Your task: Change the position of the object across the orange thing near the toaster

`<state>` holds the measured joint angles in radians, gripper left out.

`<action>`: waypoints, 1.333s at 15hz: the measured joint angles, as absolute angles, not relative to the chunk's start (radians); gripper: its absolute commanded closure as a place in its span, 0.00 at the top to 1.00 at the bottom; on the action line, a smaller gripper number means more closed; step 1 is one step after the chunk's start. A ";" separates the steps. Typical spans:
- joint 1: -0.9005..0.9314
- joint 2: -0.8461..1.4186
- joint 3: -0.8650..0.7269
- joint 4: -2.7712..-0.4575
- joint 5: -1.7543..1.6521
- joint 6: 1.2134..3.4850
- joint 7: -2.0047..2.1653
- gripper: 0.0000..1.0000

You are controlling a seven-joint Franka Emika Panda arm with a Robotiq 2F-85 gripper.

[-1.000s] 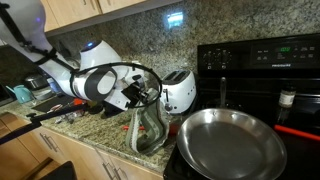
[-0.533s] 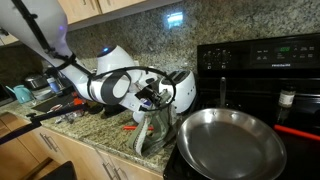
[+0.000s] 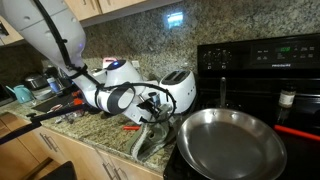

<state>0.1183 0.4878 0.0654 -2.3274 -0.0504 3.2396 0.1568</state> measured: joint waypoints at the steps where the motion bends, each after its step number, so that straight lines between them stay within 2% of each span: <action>1: 0.121 0.497 0.059 -2.319 -0.048 3.236 0.157 0.03; 2: 0.125 0.504 0.050 -2.311 -0.045 3.231 0.157 0.03; 3: 0.128 0.510 0.042 -2.302 -0.042 3.225 0.157 0.37; 4: 0.132 0.515 0.033 -2.294 -0.037 3.216 0.157 0.38; 5: 0.139 0.519 0.022 -2.286 -0.030 3.208 0.157 0.44; 12: 0.226 0.521 -0.057 -2.275 -0.018 3.188 0.160 0.96; 13: 0.239 0.520 -0.065 -2.275 -0.018 3.188 0.160 1.00; 15: 0.295 0.518 -0.110 -2.278 -0.018 3.188 0.163 1.00; 20: 0.615 0.466 -0.407 -2.348 -0.021 3.199 0.186 1.00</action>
